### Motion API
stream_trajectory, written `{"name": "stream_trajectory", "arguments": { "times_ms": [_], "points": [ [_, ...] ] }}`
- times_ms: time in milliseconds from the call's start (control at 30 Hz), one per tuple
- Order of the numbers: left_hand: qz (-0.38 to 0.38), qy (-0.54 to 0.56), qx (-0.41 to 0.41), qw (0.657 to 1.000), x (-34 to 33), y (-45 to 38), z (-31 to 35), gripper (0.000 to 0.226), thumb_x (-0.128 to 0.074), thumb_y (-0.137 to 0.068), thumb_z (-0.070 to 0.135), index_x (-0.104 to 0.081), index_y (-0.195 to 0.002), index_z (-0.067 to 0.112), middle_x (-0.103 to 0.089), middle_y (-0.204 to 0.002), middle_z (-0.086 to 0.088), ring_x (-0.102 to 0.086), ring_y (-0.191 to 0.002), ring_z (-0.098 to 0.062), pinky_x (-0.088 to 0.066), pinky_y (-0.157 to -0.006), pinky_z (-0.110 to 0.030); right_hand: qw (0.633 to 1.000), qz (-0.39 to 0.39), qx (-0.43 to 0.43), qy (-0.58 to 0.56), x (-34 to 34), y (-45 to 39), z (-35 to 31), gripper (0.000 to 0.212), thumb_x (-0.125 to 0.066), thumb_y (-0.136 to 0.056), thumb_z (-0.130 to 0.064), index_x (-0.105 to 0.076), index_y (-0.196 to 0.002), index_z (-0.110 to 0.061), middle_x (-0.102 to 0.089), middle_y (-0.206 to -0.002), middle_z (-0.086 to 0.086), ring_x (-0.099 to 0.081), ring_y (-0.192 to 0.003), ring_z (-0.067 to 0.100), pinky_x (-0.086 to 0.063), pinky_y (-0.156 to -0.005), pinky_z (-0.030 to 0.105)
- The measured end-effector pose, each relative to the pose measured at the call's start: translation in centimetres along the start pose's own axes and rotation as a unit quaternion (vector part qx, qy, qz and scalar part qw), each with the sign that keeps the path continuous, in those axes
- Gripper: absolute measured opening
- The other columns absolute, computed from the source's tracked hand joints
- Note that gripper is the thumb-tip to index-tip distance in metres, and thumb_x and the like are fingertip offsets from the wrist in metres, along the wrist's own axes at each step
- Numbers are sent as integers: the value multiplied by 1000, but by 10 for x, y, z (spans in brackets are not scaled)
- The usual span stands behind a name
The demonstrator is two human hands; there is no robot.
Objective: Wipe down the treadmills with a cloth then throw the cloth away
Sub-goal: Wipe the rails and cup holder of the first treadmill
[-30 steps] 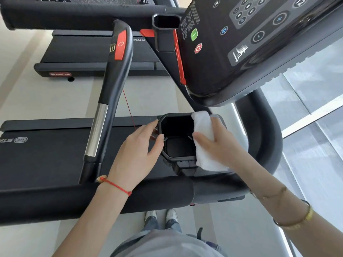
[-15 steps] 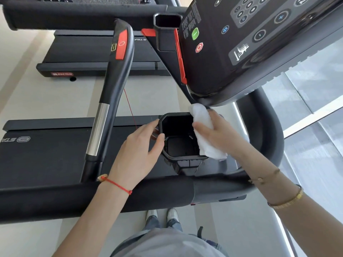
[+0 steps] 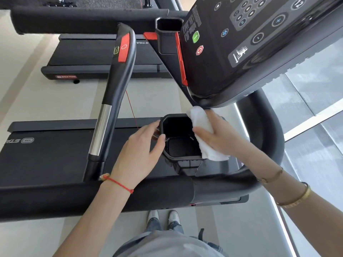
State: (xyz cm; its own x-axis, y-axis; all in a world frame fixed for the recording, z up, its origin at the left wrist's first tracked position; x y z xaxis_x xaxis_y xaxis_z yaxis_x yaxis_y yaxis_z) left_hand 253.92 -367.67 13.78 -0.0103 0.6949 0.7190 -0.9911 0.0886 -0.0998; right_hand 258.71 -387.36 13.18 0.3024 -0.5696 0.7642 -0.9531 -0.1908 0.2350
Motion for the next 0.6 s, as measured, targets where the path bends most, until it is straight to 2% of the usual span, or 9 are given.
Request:
{"name": "stream_trajectory", "arguments": {
  "times_ms": [67,133,233,267,333,500,600],
  "points": [
    [0,-1,0,1000,0,0,0,46,-45,-98,36,-47,-143,26,-61,-119,11,-58,-101,-2,-50,-93,-26,999,0,19,27,3,-2,-8,53,-52,-96,-35,-32,-141,-15,-45,-134,9,-51,-111,30,-38,-84,34],
    [-1,3,-1,1000,-1,-1,0,47,-45,-98,37,-47,-143,25,-62,-119,10,-58,-102,-2,-50,-94,-27,996,17,51,75,4,2,-18,51,-51,-97,-30,-32,-142,-16,-40,-138,8,-52,-110,33,-40,-84,35],
    [-1,10,2,1000,-1,-1,-1,50,-42,-95,40,-48,-143,25,-62,-121,10,-59,-104,-3,-50,-97,-31,980,50,119,154,3,15,-33,55,-51,-96,-22,-30,-146,-13,-34,-146,5,-43,-120,30,-31,-86,24],
    [-1,12,3,1000,-1,-1,-1,51,-42,-95,41,-48,-142,24,-62,-121,10,-59,-105,-4,-50,-97,-32,972,53,140,182,3,17,-39,58,-51,-97,-23,-28,-149,-11,-32,-149,5,-39,-127,28,-26,-92,20],
    [-1,11,4,1000,-1,-1,-2,51,-42,-95,41,-48,-142,24,-62,-122,9,-59,-106,-5,-50,-97,-32,954,53,177,238,-1,16,-47,61,-50,-98,-25,-25,-150,-9,-30,-151,6,-34,-134,28,-20,-104,22],
    [-3,9,3,1000,-2,-1,-2,51,-42,-94,42,-48,-142,24,-61,-124,9,-59,-108,-6,-50,-98,-31,933,55,212,287,-3,11,-58,59,-49,-98,-32,-29,-150,-13,-37,-148,3,-42,-127,28,-29,-99,26],
    [0,11,-2,1000,-1,-1,0,50,-42,-94,41,-49,-141,24,-62,-120,9,-60,-107,-9,-51,-96,-31,920,33,267,284,-12,1,-75,54,-48,-99,-29,-33,-149,-14,-42,-145,2,-43,-128,26,-38,-104,35]
  ]
}}
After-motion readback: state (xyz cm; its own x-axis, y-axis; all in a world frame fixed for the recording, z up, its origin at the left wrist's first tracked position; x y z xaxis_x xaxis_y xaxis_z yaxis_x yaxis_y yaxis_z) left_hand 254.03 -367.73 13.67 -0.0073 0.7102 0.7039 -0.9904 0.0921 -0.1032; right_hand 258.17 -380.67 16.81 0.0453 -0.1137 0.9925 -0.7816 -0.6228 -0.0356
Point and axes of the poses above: each hand's wrist, its own y-axis away from the middle knuckle, its own x-axis out of the back of the hand, z = x × y, the point moved 9 cm from there along -y, towards the middle knuckle
